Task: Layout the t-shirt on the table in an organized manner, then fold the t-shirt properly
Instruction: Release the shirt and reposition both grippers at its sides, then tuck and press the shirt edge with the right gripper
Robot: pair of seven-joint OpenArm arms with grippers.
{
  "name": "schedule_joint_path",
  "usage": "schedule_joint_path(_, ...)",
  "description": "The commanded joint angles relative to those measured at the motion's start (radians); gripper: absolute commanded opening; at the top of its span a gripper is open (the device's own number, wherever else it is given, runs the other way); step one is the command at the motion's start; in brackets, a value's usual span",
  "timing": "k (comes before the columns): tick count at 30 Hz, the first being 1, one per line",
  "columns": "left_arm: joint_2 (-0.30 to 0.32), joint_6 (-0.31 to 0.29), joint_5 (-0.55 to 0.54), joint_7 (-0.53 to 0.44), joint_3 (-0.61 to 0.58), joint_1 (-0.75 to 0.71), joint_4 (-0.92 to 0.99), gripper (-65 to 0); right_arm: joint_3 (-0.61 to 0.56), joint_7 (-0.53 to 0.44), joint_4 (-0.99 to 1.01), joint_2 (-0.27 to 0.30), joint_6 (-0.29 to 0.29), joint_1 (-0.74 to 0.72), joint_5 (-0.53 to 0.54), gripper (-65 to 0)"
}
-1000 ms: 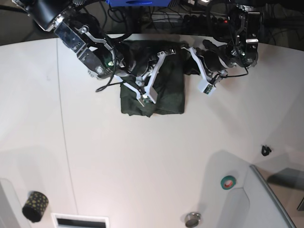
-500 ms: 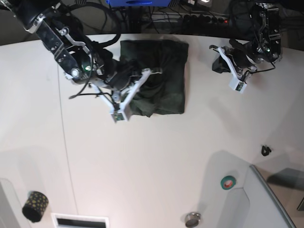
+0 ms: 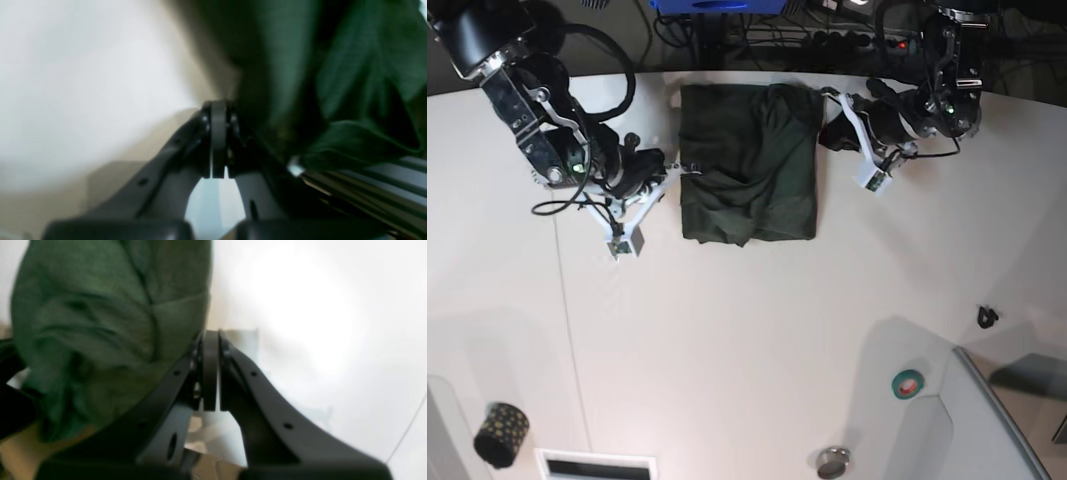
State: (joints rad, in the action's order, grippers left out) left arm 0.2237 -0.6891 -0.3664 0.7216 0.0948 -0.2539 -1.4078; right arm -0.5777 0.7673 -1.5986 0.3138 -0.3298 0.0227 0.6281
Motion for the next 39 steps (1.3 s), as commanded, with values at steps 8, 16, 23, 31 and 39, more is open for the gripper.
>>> schedule_joint_path(8,-0.036,-0.009,-0.007,-0.013,-0.008,0.003,-0.011,-65.0,0.005,-0.025,0.014,-0.054,0.008,-0.022,0.005,-64.7)
schedule_joint_path(16,-0.040,-0.009,-0.007,-0.013,-0.053,0.001,-0.011,-65.0,0.000,-0.019,0.048,-0.146,0.010,-0.074,0.005,-64.8)
schedule_joint_path(23,-0.039,-0.009,-0.007,-0.013,-0.045,0.001,-0.011,-65.0,-0.086,-0.019,0.080,-0.210,0.056,-0.105,0.008,-64.8)
schedule_joint_path(31,-0.037,-0.009,-0.007,-0.013,-0.043,0.000,-0.021,-65.0,-0.222,-0.064,0.179,-0.311,0.057,-0.220,0.006,-64.8)
schedule_joint_path(39,0.006,-0.009,-0.009,-0.015,0.084,-0.049,-0.034,-65.0,-0.147,-0.007,0.030,-0.293,0.134,-0.235,0.009,-64.8)
